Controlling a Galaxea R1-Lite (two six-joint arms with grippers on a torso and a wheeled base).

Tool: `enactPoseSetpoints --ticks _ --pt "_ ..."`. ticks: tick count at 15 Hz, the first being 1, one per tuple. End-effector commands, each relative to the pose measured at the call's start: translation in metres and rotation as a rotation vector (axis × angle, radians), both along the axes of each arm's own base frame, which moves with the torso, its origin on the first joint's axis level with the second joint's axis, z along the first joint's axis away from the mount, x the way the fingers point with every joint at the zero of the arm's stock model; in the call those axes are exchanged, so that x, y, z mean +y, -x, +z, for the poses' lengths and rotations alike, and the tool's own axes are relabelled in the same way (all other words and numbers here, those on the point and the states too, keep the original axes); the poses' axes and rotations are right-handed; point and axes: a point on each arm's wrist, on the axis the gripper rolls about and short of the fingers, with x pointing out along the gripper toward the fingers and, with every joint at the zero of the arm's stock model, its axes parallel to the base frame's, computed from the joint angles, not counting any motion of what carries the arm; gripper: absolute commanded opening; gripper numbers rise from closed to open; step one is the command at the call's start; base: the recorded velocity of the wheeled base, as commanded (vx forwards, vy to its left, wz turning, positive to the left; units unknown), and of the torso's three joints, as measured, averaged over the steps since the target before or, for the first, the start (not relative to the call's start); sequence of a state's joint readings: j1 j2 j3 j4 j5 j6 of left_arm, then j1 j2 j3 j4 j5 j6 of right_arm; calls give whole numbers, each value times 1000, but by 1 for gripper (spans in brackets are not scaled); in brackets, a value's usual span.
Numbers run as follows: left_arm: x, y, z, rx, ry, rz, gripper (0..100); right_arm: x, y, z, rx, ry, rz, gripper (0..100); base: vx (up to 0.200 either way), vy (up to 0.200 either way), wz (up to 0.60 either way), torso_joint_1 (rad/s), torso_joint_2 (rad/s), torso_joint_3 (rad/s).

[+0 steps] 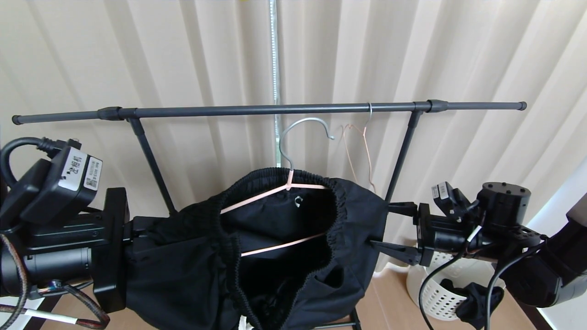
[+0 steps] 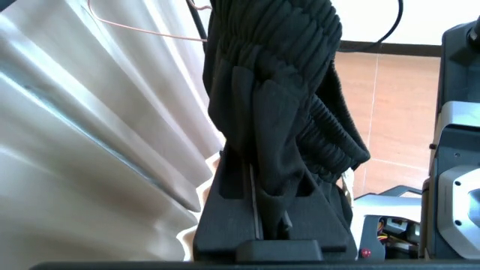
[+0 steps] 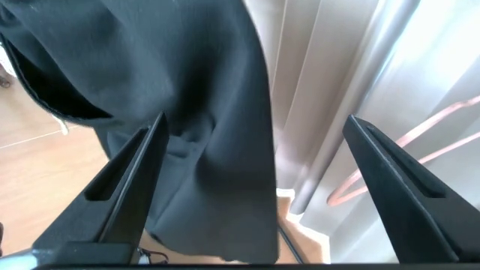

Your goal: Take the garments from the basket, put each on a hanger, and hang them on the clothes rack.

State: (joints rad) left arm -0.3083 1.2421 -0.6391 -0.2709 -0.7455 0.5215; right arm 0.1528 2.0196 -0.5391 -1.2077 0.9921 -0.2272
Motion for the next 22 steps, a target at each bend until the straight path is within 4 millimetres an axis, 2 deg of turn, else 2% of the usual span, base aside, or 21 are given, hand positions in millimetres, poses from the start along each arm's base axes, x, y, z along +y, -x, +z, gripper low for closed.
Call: enactPoseSetpoints --ticks 1,5,6,11,16,22 --pt "0 4 3 -10 8 -6 0 1 -1 -5 16 3 3 100 0 0 0 0 0 0" --pt "1 8 6 -4 25 -5 0 2 -2 -9 25 5 4 100 0 0 0 0 0 0" --pt "0 8 6 -1 29 -5 0 2 -3 -9 25 6 5 0 0 0 0 0 0 0" --pt "1 9 7 17 42 2 0 -1 -5 -5 7 3 -5 0 0 0 0 0 0 0" --pt "3 12 10 30 63 18 0 -28 -17 3 -29 -4 -96 0 0 0 0 0 0 0" --pt "4 12 10 29 63 22 0 -38 -22 7 -28 -15 -131 0 0 0 0 0 0 0"
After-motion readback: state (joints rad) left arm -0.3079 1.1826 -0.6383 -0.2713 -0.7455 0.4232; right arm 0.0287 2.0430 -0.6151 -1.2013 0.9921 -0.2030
